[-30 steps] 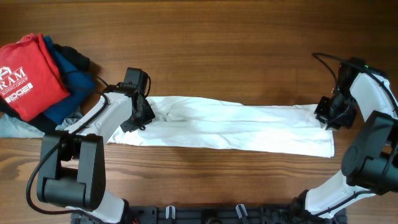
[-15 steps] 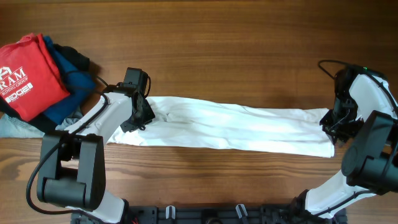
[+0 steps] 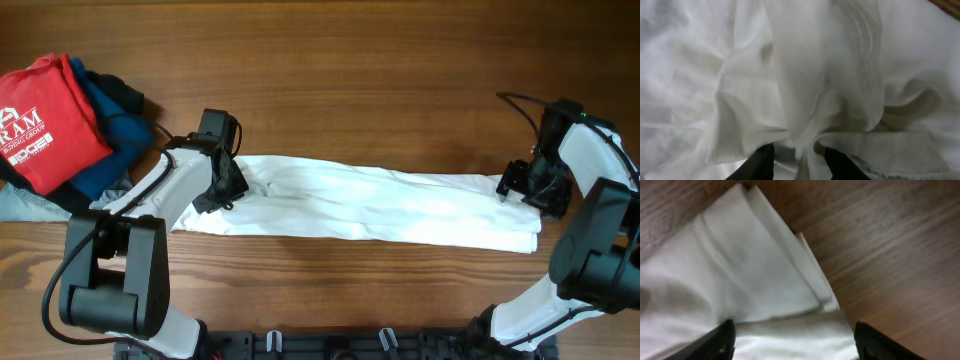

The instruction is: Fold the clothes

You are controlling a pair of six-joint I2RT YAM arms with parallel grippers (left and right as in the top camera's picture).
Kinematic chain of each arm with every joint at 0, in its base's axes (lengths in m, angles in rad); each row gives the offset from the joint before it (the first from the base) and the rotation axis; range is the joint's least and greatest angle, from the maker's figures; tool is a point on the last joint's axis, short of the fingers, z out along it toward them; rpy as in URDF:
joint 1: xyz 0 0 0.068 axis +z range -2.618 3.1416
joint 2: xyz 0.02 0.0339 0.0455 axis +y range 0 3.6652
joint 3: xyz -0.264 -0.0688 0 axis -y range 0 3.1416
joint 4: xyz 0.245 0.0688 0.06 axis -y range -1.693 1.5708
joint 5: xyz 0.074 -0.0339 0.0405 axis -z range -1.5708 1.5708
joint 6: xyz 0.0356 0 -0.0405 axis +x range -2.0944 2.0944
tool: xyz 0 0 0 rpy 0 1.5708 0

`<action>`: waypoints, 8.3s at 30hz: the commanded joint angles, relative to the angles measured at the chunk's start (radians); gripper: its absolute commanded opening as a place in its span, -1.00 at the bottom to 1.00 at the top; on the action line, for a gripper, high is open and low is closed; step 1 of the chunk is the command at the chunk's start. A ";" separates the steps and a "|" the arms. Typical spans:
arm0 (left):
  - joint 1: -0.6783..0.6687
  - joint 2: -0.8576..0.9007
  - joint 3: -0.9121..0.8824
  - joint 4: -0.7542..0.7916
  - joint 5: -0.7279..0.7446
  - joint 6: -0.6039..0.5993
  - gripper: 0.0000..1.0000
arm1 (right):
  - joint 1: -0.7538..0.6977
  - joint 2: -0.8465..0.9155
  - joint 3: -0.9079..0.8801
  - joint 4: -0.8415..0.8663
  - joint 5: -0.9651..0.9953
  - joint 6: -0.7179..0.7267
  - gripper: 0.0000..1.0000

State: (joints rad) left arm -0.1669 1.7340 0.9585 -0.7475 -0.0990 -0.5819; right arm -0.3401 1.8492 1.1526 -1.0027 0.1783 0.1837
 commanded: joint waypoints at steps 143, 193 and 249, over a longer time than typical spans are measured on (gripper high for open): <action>0.015 0.117 0.082 -0.011 0.409 0.422 -0.61 | 0.666 -0.190 0.177 -0.059 -0.298 -0.023 0.01; -0.138 0.074 0.507 -0.122 0.135 0.186 -0.09 | 0.558 -0.172 0.175 -0.009 -0.764 -0.232 0.00; -0.249 0.556 0.564 -0.166 0.723 0.679 -0.92 | 0.639 -0.288 0.039 0.125 -0.118 0.115 0.23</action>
State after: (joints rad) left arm -0.4122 2.2452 1.5421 -0.8928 0.6937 0.0814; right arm 0.3000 1.5650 1.1801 -0.8764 0.0387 0.2878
